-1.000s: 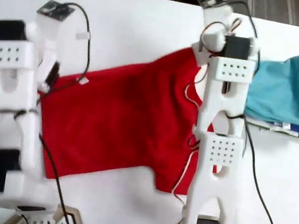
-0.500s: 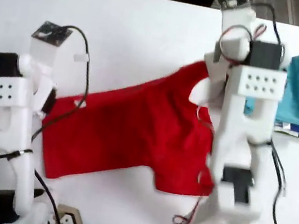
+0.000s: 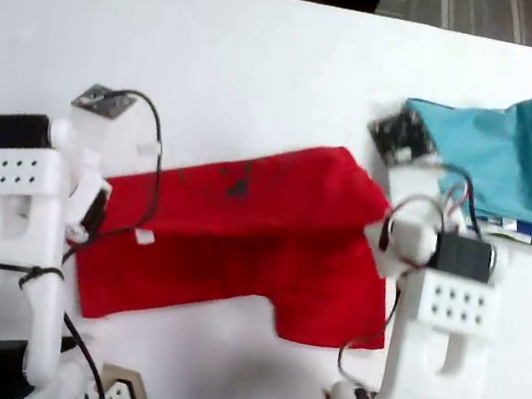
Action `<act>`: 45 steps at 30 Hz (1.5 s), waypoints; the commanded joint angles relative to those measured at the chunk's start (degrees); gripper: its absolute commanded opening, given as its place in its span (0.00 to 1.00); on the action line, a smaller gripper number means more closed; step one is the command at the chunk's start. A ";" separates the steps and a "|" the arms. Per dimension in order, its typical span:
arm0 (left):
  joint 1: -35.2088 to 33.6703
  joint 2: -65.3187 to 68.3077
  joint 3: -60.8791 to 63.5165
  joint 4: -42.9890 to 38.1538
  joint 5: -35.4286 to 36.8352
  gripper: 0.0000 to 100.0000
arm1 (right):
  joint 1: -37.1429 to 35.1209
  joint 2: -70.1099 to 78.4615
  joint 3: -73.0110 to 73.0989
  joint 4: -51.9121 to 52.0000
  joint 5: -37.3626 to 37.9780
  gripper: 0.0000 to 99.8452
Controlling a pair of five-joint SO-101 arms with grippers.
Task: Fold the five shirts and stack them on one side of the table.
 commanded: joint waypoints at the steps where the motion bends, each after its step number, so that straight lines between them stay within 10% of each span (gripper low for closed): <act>1: 0.53 -1.93 2.42 -0.70 -0.53 0.03 | 2.68 -6.64 6.07 -1.01 2.81 0.02; 27: 2.99 -1.41 23.60 -20.40 -4.13 0.03 | 6.90 -9.01 27.43 -4.35 11.52 0.02; 36: -0.88 -1.76 16.22 -14.51 -12.75 0.22 | 4.97 -9.10 18.90 -0.13 11.08 0.19; 45: -2.81 -1.32 -2.42 -9.67 -10.29 0.01 | 0.31 -8.57 0.18 -1.54 -2.29 0.06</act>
